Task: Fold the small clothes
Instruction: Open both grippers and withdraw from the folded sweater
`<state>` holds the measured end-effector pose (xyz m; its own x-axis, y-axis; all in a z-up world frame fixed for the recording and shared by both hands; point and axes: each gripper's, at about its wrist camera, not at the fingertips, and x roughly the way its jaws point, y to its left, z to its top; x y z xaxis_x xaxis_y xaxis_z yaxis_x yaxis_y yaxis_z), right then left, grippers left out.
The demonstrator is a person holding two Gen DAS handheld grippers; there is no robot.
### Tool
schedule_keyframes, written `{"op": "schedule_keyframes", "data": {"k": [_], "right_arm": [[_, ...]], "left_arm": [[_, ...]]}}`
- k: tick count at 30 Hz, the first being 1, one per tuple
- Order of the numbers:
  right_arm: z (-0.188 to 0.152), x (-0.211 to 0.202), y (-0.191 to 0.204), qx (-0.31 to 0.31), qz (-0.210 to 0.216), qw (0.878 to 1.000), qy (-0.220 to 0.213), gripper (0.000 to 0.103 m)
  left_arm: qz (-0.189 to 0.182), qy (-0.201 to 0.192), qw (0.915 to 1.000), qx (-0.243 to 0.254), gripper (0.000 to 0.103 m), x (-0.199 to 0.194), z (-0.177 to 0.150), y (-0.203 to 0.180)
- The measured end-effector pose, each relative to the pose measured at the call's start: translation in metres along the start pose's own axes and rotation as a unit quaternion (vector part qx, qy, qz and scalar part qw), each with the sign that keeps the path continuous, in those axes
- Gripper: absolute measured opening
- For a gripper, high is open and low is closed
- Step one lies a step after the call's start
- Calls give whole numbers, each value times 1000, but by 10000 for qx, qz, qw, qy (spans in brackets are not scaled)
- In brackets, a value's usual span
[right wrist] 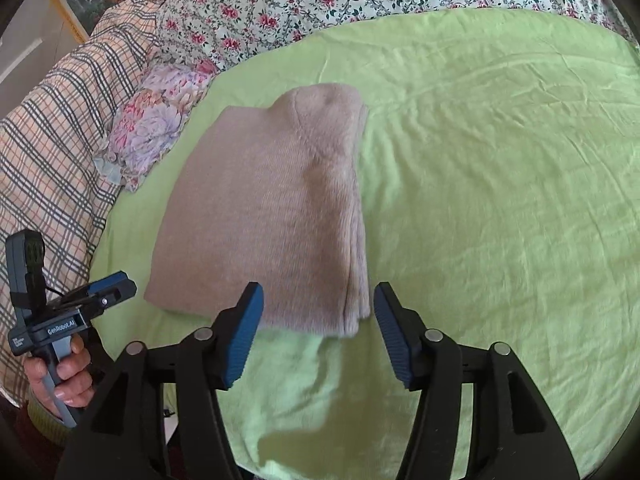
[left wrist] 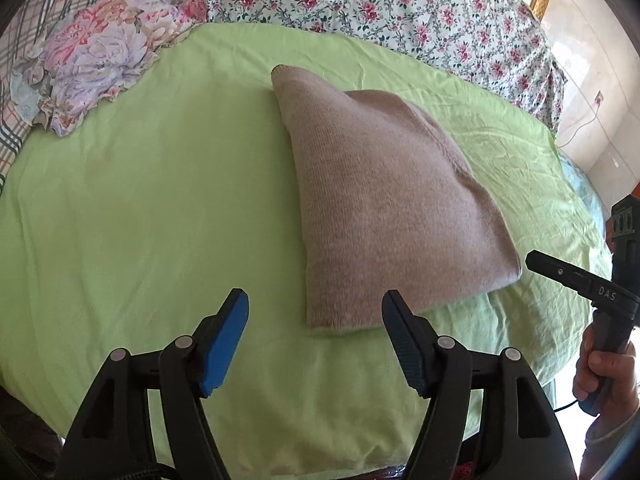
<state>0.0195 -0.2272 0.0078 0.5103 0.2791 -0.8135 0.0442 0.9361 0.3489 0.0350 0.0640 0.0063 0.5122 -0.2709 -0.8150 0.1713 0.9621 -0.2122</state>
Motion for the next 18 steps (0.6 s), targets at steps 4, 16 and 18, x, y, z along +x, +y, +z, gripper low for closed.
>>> {"op": "schedule_keyframes", "data": {"k": [4,16,18], "right_arm": [[-15,-4,4,-32,0,10000,56,63],[-52,-17,22,-364,22,9993,124,86],[-55,-20,22,-416,55,9990,130,87]], "left_arm": [[106,24,9999,104,71,-6,-12,-2],[397,282,9980,406,79,-13,-52,-3],[542,293,9973,410,79,-15,-57,-3]]}}
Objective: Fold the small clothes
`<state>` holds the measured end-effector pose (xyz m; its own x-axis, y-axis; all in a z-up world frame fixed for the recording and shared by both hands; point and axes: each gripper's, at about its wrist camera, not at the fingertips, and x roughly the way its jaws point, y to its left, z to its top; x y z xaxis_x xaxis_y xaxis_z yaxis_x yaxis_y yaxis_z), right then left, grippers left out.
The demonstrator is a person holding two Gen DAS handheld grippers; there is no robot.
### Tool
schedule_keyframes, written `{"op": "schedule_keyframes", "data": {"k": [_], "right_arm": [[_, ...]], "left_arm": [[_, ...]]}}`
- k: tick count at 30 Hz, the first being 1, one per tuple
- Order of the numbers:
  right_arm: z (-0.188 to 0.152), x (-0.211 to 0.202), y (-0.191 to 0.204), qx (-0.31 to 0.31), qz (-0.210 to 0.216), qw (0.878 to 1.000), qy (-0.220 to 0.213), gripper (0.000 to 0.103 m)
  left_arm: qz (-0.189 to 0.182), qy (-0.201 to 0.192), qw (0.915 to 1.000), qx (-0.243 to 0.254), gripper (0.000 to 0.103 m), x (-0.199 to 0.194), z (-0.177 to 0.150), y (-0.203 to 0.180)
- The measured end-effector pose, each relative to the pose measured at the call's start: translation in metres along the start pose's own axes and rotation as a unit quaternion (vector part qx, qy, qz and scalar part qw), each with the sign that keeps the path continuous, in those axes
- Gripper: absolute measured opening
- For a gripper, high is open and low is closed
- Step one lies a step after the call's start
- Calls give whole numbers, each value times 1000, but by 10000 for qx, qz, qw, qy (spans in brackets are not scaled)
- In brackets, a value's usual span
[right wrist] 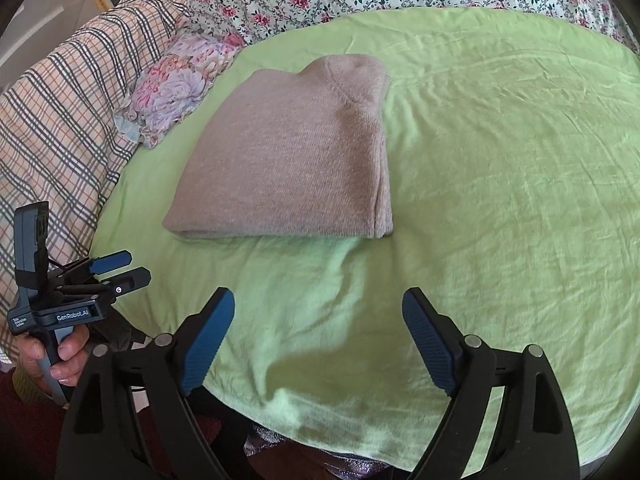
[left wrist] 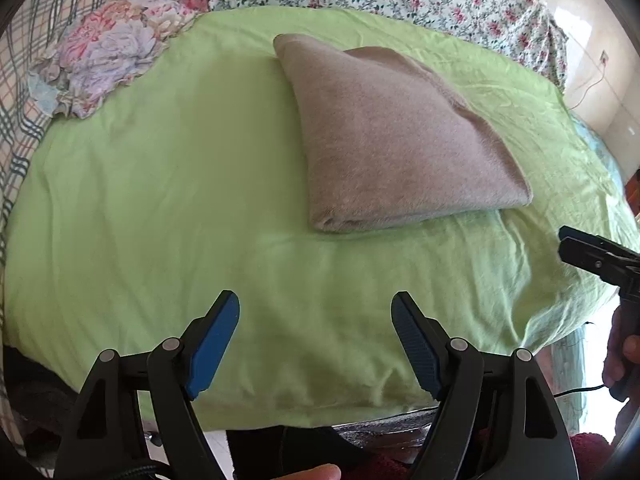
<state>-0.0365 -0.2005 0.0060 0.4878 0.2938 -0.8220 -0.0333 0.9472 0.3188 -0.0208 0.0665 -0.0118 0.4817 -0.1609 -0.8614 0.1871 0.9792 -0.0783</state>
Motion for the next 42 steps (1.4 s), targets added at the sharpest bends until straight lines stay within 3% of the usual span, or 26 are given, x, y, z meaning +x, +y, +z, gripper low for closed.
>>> {"op": "schedule_keyframes", "data": {"k": [10,19,28,42], "right_arm": [[2,1,12,-348,-55,9993,-84,92],[30,13,14,-492,-25,9985,-233,92],[79,27,-3,-49,153,9990,-409,92],[85,43,11,-342,-89,9994,-58,92]], "left_arm": [[404,-111,9991,1,81,-6,4,6],[351,-432,9984,96,84,-10,32,-3],[176,-553,9982,-121,84,-3,66,1],[819,-310,9960,202,85,18,90,-19]]}}
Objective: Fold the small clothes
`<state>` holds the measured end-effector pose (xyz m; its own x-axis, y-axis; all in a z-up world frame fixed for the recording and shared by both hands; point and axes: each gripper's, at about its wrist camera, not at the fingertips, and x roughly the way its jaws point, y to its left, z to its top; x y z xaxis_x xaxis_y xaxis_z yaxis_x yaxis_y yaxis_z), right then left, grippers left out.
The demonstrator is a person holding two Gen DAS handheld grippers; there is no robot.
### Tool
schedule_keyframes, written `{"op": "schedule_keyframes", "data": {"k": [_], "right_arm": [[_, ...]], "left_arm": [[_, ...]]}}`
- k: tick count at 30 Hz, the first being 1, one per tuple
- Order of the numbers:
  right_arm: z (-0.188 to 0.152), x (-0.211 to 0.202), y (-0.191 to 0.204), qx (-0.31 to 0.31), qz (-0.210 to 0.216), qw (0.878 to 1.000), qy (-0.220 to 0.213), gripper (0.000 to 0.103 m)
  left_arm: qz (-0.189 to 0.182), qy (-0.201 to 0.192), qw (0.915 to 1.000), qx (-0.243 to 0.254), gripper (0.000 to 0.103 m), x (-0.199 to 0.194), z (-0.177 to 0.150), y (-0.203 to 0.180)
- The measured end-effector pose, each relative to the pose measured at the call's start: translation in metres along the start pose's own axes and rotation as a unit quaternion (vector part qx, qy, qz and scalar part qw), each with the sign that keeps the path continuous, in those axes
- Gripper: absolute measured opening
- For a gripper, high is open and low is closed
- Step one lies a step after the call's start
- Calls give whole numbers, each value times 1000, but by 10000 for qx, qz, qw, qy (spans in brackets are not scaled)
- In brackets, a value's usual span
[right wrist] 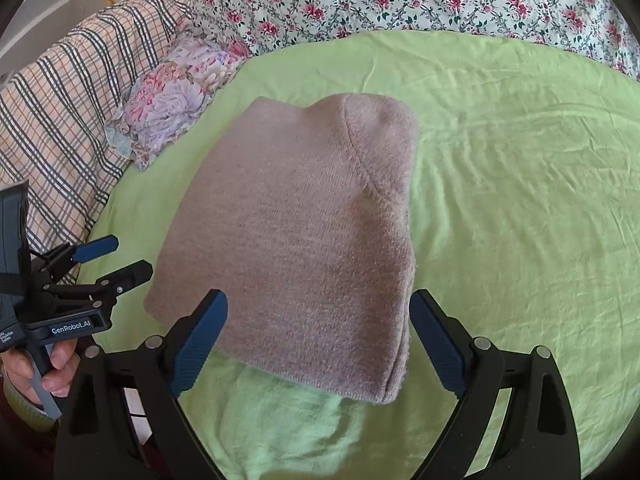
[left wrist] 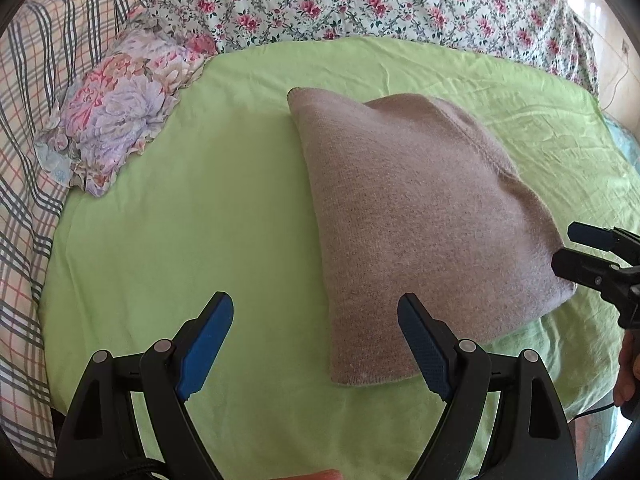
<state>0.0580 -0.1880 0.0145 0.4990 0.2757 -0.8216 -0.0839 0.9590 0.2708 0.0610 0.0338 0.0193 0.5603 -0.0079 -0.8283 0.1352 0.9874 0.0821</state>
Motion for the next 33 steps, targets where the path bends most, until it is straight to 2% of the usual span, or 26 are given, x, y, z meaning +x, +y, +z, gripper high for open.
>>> {"op": "schedule_keyframes", "data": {"k": [14,33], "right_arm": [[-11,-7,5,-141,-210,9996,96,93],[-12,-10,14,-297,-269,9992,59,94]], "left_arm": [[263,37,9992,297,86,-6,-10,-11],[413,-46,9986,326,89,-10,-14,-9]]}}
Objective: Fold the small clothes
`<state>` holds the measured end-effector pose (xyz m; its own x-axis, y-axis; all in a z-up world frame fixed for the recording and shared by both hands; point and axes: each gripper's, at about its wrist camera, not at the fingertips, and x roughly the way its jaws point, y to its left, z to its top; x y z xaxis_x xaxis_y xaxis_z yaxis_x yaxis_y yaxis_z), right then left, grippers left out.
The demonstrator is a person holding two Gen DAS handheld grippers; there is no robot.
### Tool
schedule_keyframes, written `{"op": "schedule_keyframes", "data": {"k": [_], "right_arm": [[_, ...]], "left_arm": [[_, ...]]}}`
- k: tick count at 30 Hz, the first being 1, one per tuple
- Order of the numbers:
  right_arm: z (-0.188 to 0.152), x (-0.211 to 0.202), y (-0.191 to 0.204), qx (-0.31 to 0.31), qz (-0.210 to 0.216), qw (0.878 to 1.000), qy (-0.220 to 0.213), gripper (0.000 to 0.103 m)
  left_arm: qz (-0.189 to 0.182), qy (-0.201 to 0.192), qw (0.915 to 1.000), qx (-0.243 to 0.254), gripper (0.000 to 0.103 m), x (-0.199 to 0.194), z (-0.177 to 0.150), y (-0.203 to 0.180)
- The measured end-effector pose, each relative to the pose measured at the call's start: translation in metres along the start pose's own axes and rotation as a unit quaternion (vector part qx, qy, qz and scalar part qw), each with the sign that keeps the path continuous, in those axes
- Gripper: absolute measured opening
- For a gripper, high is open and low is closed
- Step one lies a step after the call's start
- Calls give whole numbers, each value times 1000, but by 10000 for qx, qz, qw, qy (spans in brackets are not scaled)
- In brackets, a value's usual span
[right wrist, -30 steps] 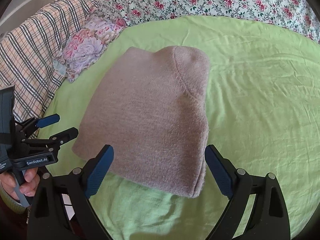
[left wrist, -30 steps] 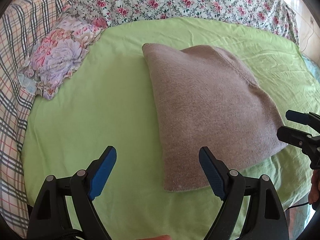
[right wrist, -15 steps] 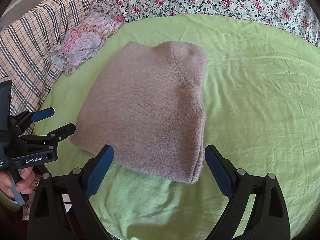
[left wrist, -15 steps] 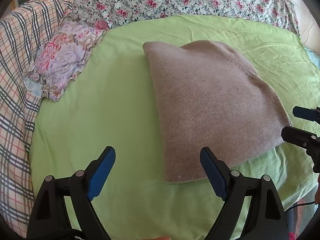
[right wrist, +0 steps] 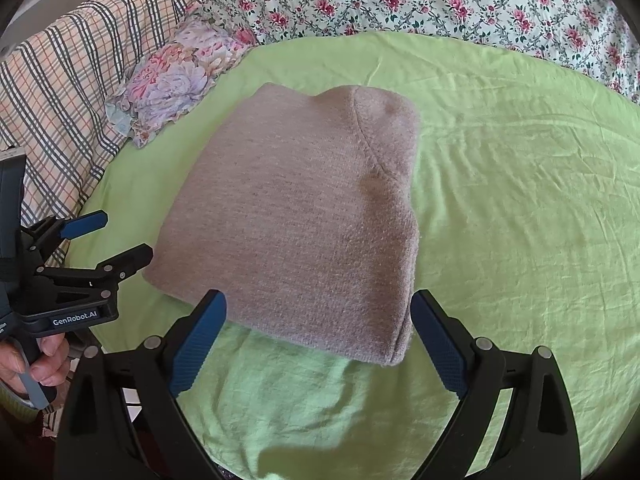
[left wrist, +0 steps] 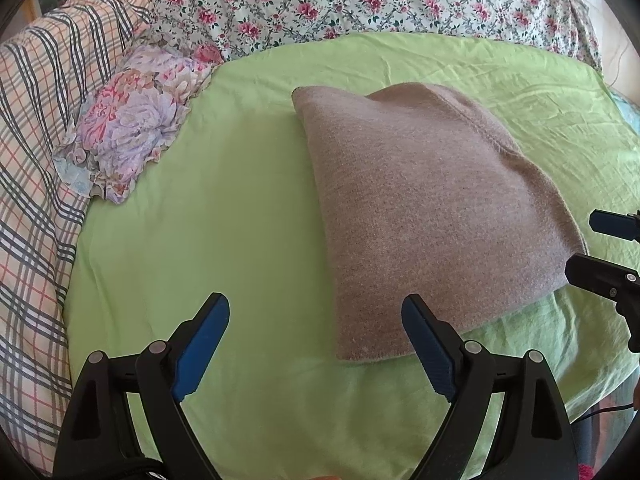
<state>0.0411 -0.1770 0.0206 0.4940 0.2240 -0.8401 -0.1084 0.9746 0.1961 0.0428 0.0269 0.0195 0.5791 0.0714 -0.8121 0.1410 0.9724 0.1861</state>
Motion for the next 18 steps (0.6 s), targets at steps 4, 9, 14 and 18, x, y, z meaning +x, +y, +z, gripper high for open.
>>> {"op": "schedule_keyframes", "data": {"k": [4,9,14,18], "right_arm": [[0,-1,4,-16,4,10000,-28,94],[1,-3,6,-40,6,10000,-57,95],[2,-5,8,-56,-1,9999,-91,96],[2,-5,8,-59,-5,9999,-94,96]], "left_arm": [[25,-62,10000,-6,90,-3,0,-1],[22,-98,9999,-7,90,-5,0,-2],[-6,-104,9999,-11,91,-6,0,-2],[-26,-118,9999,-15,91,-8,0,-5]]}}
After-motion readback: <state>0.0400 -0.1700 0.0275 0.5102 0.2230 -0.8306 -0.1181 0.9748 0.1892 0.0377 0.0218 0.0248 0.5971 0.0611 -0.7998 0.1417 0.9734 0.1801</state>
